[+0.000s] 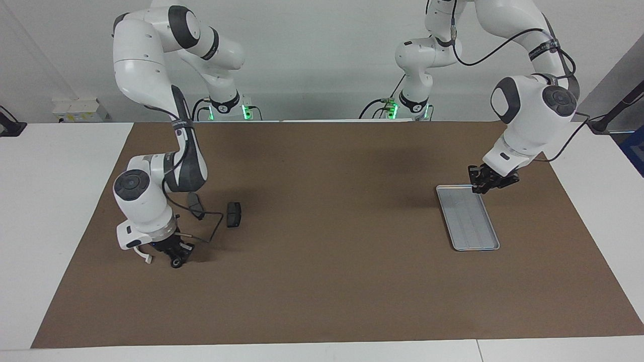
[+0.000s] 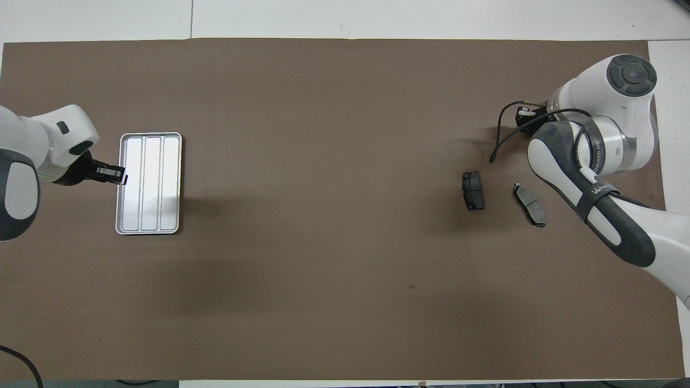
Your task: Pick bearing gear from pile to tray
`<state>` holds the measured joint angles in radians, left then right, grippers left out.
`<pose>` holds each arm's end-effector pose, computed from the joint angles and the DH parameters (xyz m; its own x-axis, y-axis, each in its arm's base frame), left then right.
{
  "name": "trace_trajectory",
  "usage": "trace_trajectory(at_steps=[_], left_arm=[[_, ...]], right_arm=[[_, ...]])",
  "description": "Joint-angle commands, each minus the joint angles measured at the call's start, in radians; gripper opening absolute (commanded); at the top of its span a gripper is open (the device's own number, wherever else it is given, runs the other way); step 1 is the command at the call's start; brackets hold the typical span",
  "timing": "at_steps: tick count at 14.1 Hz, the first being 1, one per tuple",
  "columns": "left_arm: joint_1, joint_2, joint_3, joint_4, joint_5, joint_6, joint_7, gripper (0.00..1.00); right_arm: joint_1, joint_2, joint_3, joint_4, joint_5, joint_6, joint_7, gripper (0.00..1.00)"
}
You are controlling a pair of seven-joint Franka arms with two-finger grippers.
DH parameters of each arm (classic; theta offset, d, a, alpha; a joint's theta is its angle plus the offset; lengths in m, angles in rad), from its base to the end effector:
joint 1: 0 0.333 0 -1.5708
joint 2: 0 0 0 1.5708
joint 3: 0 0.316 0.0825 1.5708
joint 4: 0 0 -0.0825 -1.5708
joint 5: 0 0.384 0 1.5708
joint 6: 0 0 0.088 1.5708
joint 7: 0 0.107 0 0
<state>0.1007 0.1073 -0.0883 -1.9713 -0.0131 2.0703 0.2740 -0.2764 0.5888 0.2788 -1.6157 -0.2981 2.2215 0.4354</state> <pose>0.5786 0.0076 0.4162 0.9677 -0.2521 -0.0020 -0.2520 -0.9675 0.0223 0.6930 -0.0334 0.2962 0.9519 -0.2972 0.0748 -0.3021 -0.9510 0.0654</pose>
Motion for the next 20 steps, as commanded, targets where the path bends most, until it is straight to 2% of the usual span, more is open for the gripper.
trace_trajectory(at_steps=[1,5,7,9,11,16,20], left_arm=[[0.001,-0.023,-0.016,-0.107,-0.014,0.115,0.016,0.0],[0.001,-0.02,-0.016,-0.167,-0.015,0.183,0.016,0.0],[0.004,-0.018,-0.014,-0.201,-0.015,0.223,0.019,0.0],[0.004,-0.014,-0.014,-0.216,-0.015,0.252,0.019,0.0],[0.016,0.006,-0.014,-0.224,-0.015,0.274,0.019,0.0],[0.04,0.015,-0.014,-0.268,-0.015,0.338,0.057,0.0],[0.039,0.029,-0.014,-0.294,-0.015,0.376,0.054,0.0]], right_arm=[[0.006,-0.019,0.011,0.049,-0.033,-0.091,0.016,0.0],[0.04,-0.114,0.02,0.054,-0.021,-0.227,0.016,0.0],[0.094,-0.177,0.022,0.071,-0.009,-0.32,0.029,0.0],[0.163,-0.208,0.028,0.127,0.062,-0.425,0.11,0.0],[0.256,-0.242,0.031,0.138,0.089,-0.46,0.257,0.0],[0.459,-0.242,0.034,0.142,0.186,-0.43,0.742,0.0],[0.594,-0.198,0.034,0.131,0.194,-0.323,0.991,0.0]])
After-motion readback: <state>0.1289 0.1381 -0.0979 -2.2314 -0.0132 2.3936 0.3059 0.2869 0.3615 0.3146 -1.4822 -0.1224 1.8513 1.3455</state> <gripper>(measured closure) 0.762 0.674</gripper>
